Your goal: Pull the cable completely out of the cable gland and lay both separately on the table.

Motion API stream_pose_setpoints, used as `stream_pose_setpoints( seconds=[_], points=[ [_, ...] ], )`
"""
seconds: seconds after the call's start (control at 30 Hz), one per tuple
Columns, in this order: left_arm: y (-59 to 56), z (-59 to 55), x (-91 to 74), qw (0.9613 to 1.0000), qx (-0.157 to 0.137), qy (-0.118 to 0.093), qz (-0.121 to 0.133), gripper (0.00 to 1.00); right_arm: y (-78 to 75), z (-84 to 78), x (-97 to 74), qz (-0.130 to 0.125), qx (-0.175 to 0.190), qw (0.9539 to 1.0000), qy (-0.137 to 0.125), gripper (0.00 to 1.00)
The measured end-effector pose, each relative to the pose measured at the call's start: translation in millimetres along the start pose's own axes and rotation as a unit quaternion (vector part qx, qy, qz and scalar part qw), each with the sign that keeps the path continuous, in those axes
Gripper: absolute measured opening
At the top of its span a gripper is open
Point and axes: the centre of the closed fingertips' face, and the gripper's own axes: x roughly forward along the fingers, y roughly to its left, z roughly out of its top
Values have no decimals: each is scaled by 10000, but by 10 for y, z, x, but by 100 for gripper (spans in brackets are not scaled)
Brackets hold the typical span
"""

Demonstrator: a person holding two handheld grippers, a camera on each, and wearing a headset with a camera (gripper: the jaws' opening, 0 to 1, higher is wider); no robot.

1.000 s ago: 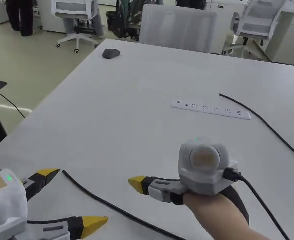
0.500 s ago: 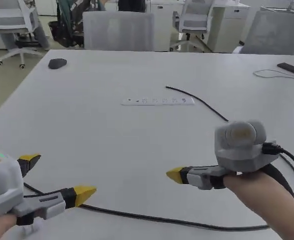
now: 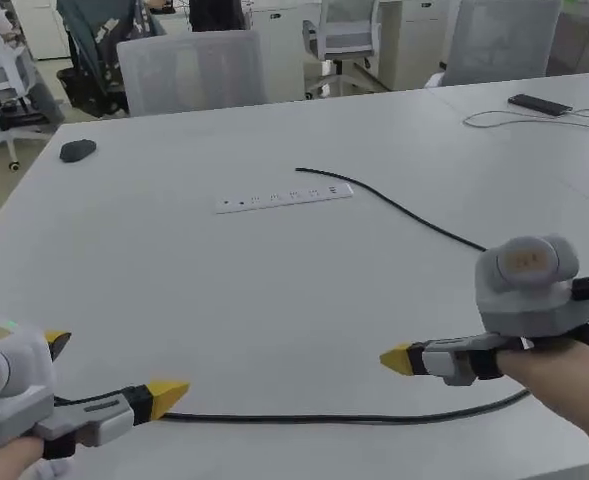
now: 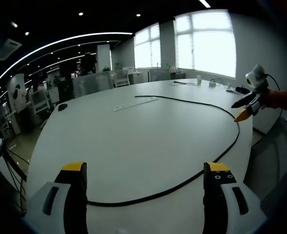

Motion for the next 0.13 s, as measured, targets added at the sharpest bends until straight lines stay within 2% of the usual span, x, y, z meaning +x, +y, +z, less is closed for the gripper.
stream_pose_setpoints(
  seconds=[0.13],
  points=[
    [21,-12,-32,9999,-10,94,71,100,10,6,21,65,-158,9999,29,99]
  ],
)
